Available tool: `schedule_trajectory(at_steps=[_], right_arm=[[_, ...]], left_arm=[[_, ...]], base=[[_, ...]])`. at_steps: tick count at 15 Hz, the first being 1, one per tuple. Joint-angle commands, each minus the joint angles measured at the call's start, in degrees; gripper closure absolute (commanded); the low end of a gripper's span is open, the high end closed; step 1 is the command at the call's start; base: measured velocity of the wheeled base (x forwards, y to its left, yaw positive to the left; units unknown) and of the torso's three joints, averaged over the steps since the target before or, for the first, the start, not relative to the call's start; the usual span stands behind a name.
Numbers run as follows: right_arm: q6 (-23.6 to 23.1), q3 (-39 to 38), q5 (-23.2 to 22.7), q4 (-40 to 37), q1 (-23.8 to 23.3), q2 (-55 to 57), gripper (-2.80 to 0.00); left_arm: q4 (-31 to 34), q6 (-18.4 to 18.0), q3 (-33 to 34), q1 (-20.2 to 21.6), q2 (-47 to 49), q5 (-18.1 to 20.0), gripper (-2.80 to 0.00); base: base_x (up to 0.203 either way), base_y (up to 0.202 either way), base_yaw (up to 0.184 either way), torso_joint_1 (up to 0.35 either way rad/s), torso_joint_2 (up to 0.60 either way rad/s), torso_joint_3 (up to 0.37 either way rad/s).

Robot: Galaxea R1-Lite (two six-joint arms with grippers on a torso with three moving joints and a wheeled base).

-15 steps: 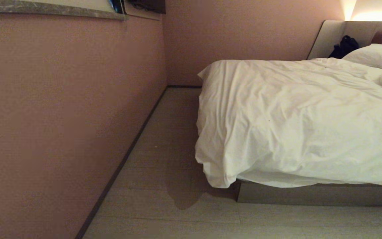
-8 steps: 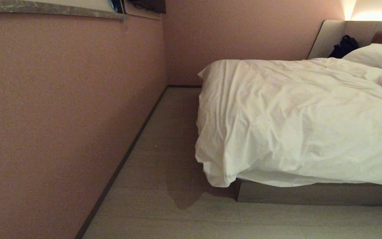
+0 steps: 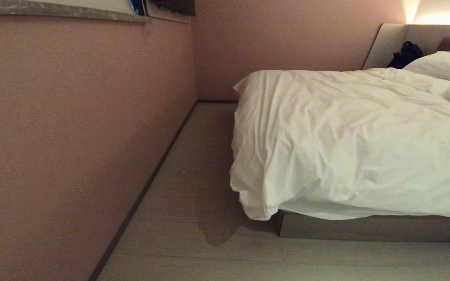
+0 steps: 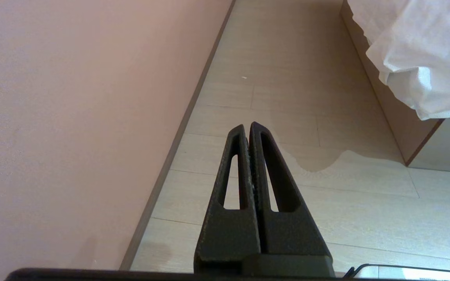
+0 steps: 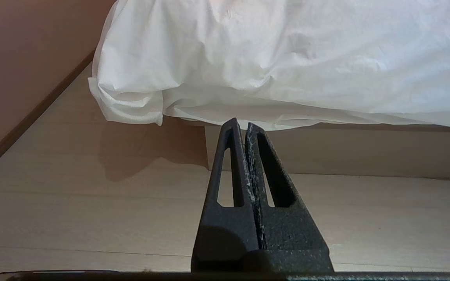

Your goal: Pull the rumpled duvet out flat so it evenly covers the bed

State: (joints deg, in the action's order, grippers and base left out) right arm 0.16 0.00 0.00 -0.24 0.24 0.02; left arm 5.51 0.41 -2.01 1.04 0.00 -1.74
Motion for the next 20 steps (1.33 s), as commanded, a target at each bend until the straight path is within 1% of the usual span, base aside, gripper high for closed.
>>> schedule_trajectory(at_steps=[1, 20], right_arm=[[0.01, 0.00, 0.00, -0.02, 0.02, -0.02, 0.00], [0.10, 0.00, 0.09, -0.02, 0.02, -0.02, 0.00]], left_arm=[[0.03, 0.02, -0.01, 0.02, 0.09, -0.02, 0.00], [0.03, 0.02, -0.01, 0.02, 0.09, -0.02, 0.00]], base=[[0.000, 0.000, 0.000, 0.000, 0.00, 0.000], [0.000, 0.000, 0.000, 0.000, 0.00, 0.000]])
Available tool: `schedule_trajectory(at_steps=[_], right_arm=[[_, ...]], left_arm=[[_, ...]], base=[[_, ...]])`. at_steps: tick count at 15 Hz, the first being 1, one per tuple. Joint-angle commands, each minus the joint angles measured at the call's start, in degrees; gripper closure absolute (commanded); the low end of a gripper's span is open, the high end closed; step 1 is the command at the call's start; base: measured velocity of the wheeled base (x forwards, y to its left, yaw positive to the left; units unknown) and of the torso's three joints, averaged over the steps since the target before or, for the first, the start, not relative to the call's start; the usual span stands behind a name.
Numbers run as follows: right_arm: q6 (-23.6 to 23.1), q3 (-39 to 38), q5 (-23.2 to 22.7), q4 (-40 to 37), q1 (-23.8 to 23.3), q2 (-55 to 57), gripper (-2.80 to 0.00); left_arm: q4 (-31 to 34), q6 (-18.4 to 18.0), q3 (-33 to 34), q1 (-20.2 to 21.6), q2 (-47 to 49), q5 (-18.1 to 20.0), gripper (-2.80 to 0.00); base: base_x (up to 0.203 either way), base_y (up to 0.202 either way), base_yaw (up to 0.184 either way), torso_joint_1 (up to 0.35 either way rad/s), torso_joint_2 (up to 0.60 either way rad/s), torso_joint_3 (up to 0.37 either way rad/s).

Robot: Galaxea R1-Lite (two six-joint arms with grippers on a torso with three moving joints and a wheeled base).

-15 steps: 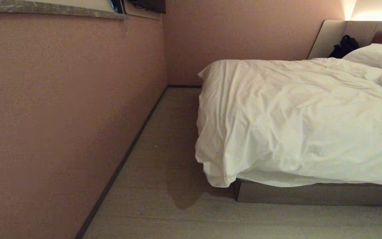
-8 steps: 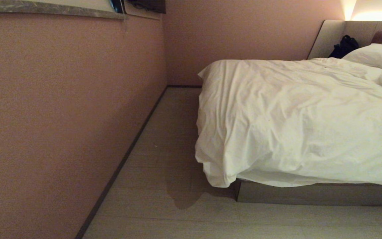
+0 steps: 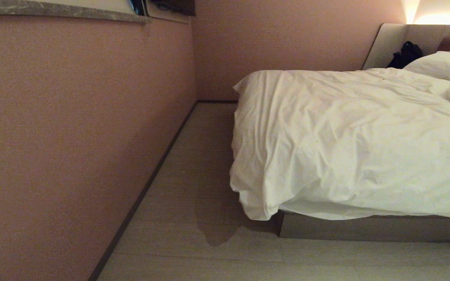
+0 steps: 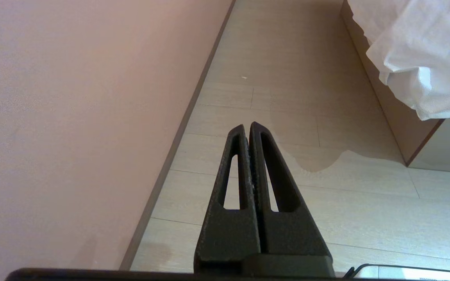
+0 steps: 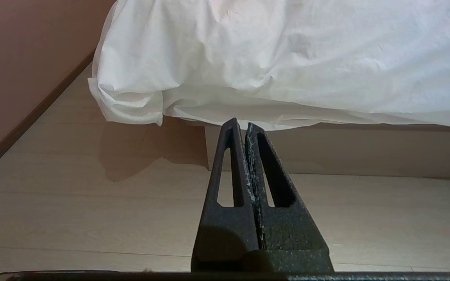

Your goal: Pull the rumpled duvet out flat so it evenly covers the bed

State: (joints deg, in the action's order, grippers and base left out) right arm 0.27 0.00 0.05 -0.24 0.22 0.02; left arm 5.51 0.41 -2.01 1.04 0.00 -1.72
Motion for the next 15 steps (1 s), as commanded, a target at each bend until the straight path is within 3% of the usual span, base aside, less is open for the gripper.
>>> schedule_trajectory(at_steps=[1, 15], right_arm=[[0.08, 0.00, 0.04, -0.02, 0.04, -0.02, 0.00], [0.00, 0.00, 0.04, -0.02, 0.04, -0.02, 0.00]], left_arm=[[0.03, 0.02, -0.01, 0.02, 0.09, -0.04, 0.00], [0.03, 0.02, -0.01, 0.02, 0.09, -0.04, 0.00]], base=[[0.000, 0.000, 0.000, 0.000, 0.00, 0.000], [0.000, 0.000, 0.000, 0.000, 0.00, 0.000]])
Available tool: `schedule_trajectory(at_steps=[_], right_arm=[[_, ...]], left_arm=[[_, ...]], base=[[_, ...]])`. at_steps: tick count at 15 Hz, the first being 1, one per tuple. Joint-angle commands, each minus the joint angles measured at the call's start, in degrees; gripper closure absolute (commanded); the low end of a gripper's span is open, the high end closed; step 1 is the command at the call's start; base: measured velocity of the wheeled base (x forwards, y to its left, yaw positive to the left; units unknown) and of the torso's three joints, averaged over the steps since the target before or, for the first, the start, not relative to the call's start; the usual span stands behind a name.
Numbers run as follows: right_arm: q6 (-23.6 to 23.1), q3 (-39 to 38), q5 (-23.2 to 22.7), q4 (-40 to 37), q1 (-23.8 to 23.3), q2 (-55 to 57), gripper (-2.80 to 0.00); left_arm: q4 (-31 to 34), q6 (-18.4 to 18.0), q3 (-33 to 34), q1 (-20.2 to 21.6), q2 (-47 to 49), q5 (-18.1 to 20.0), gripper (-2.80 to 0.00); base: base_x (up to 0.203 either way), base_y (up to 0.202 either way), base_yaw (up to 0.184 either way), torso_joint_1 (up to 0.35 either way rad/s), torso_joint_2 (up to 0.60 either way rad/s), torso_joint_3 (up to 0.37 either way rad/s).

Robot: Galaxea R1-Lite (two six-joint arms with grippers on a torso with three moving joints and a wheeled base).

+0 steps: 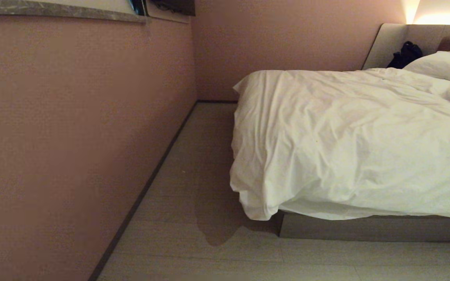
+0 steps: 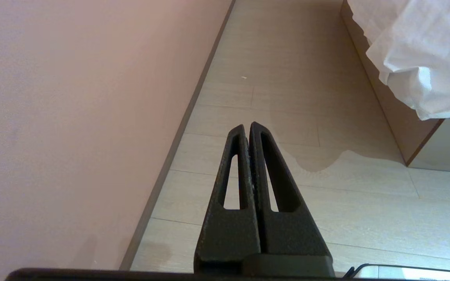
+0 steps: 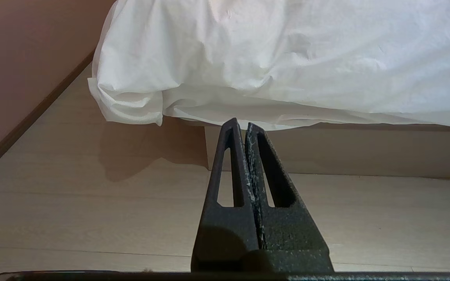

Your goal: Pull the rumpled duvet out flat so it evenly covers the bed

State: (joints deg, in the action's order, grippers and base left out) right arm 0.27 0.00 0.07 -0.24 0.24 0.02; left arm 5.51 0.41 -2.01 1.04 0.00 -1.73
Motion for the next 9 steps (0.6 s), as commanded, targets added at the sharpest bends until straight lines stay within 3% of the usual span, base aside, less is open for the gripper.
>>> schedule_trajectory(at_steps=[1, 9], right_arm=[[0.02, 0.00, 0.01, -0.02, 0.02, -0.02, 0.00], [0.08, 0.00, 0.01, -0.02, 0.02, -0.02, 0.00]], left_arm=[[0.03, 0.02, -0.01, 0.02, 0.09, -0.03, 0.00], [0.03, 0.02, -0.01, 0.02, 0.09, -0.03, 0.00]], base=[[0.000, 0.000, 0.000, 0.000, 0.00, 0.000], [0.000, 0.000, 0.000, 0.000, 0.00, 0.000]])
